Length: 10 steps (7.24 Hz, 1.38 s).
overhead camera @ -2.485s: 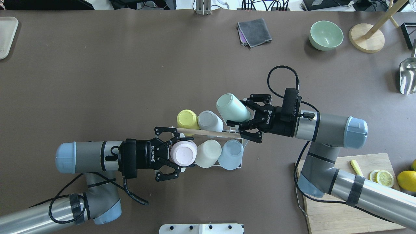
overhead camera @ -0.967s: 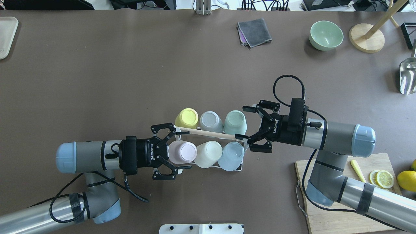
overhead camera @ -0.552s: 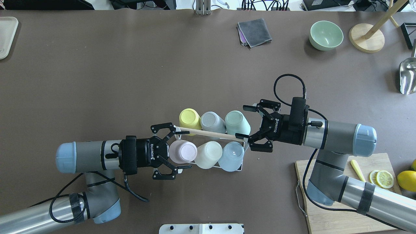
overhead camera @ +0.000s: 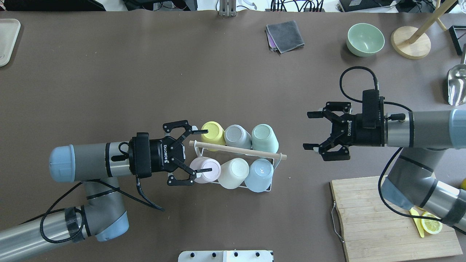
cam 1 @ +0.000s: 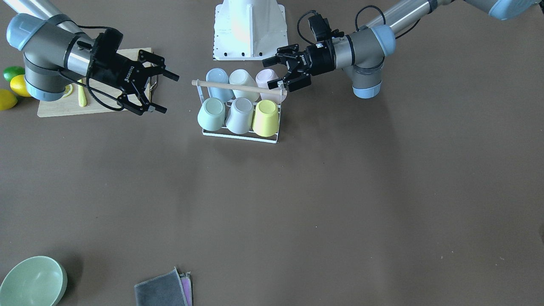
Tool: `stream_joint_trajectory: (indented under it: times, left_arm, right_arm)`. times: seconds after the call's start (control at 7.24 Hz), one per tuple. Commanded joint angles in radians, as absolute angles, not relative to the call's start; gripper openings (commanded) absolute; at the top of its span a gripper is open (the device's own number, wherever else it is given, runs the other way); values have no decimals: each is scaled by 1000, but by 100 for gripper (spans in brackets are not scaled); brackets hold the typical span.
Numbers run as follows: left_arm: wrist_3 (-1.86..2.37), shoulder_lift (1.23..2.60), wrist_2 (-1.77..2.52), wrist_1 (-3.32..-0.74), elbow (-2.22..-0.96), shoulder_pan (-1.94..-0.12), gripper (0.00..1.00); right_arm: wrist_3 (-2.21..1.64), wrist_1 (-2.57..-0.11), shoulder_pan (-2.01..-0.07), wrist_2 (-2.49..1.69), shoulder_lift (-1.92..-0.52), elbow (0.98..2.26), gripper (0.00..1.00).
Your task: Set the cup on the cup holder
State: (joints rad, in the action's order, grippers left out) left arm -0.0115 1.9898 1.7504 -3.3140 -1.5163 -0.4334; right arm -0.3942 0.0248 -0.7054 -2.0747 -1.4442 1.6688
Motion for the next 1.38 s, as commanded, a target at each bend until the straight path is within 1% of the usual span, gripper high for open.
stream_joint_trajectory:
  times: [0.0, 0.28, 0.55, 0.83, 1.1, 1.24]
  left_arm:
    - [-11, 1933, 1752, -2997, -1693, -497, 98]
    - [-17, 1927, 1752, -2622, -1817, -573, 98]
    - [-18, 1927, 1752, -2295, -1870, -630, 98]
    - [-20, 1930, 1750, -1985, -1901, -701, 98]
    - [-20, 1930, 1746, -1665, -1911, -768, 98]
    - [-15, 1933, 1743, -1517, -1913, -797, 98]
  right_arm:
    - [-416, -166, -845, -2286, -1572, 1779, 100]
    - [-413, -358, -953, -2386, -1638, 1798, 100]
    - [-403, -574, -1053, -2457, -1649, 1795, 100]
    - [-400, -772, -1130, -2436, -1669, 1792, 100]
    - [-306, -933, -1218, -2337, -1671, 1783, 100]
    - [-279, -1062, -1273, -2338, -1671, 1770, 100]
